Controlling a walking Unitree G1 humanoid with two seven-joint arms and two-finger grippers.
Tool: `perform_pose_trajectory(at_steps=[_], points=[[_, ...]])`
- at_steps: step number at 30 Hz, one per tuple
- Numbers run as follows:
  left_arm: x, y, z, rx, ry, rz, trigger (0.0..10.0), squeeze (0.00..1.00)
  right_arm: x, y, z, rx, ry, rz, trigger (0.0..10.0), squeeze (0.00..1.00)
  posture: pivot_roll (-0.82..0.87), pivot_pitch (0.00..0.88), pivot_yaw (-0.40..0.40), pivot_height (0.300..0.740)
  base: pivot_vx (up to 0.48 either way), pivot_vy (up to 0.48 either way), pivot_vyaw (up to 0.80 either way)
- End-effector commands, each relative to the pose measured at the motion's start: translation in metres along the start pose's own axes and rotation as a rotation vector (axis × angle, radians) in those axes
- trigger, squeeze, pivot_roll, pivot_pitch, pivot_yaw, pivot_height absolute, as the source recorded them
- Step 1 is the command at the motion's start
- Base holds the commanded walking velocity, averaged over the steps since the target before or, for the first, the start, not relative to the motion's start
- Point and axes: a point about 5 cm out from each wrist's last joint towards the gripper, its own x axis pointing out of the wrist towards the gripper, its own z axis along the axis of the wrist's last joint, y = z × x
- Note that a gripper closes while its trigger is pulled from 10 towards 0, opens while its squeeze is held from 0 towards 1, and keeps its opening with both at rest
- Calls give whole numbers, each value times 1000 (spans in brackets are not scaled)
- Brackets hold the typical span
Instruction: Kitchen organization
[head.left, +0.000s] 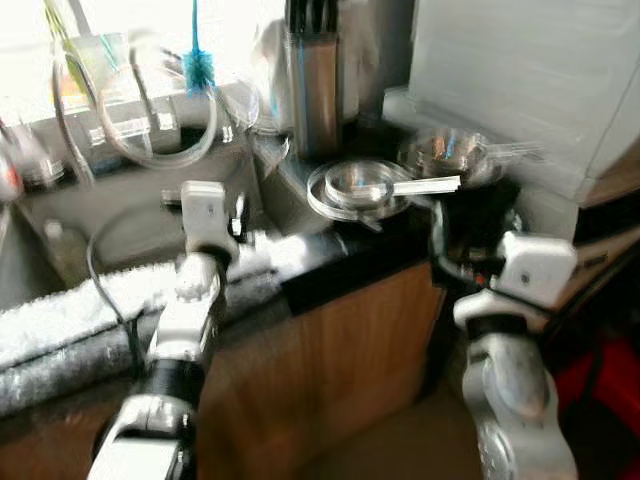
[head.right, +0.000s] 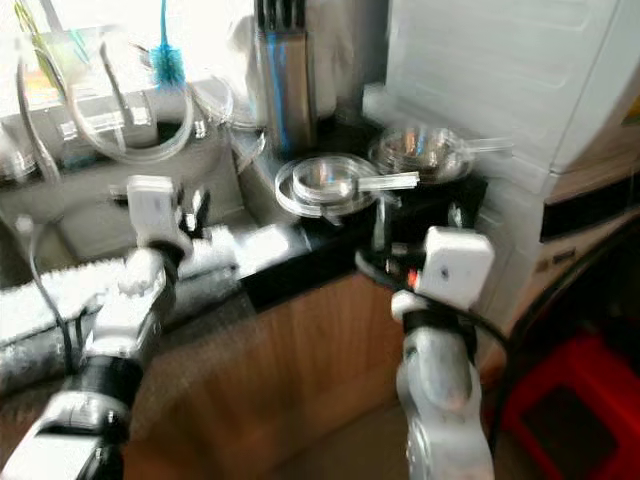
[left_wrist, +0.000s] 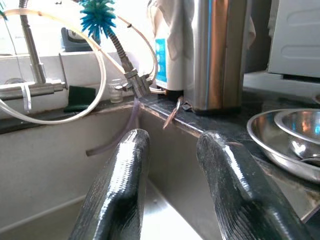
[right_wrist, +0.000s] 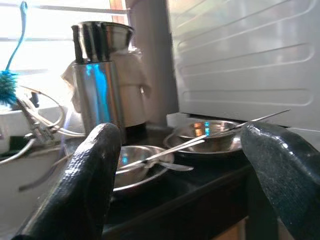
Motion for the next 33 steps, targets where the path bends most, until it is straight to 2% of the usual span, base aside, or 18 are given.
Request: perform_pose_trajectory(at_steps=[1,6,14,18,27,33], points=[[7,-2,17,-10,-55,-7,10000,0,2,1,3,10,-10,1,10000,0,-215,0,51,740,0,0,0],[8,-4,20,-8,-60,-23,10000,0,3,0,2,21,-13,-7,10000,0,-214,0,55,740,0,0,0],[8,-9,21,-20,-57,-38,10000,0,4,0,2,36,-11,-14,10000,0,-211,0,59,740,247,366,0],[8,-11,22,-23,-58,-47,10000,0,4,1,2,44,-17,-9,10000,0,-210,0,61,740,245,372,-742],[8,-18,25,-32,-66,-70,10000,0,5,2,4,34,-31,-11,10000,0,-209,0,65,740,190,365,0],[8,-20,27,-27,-74,-82,10000,0,6,2,4,33,-34,-10,10000,0,-209,0,66,740,0,42,0]])
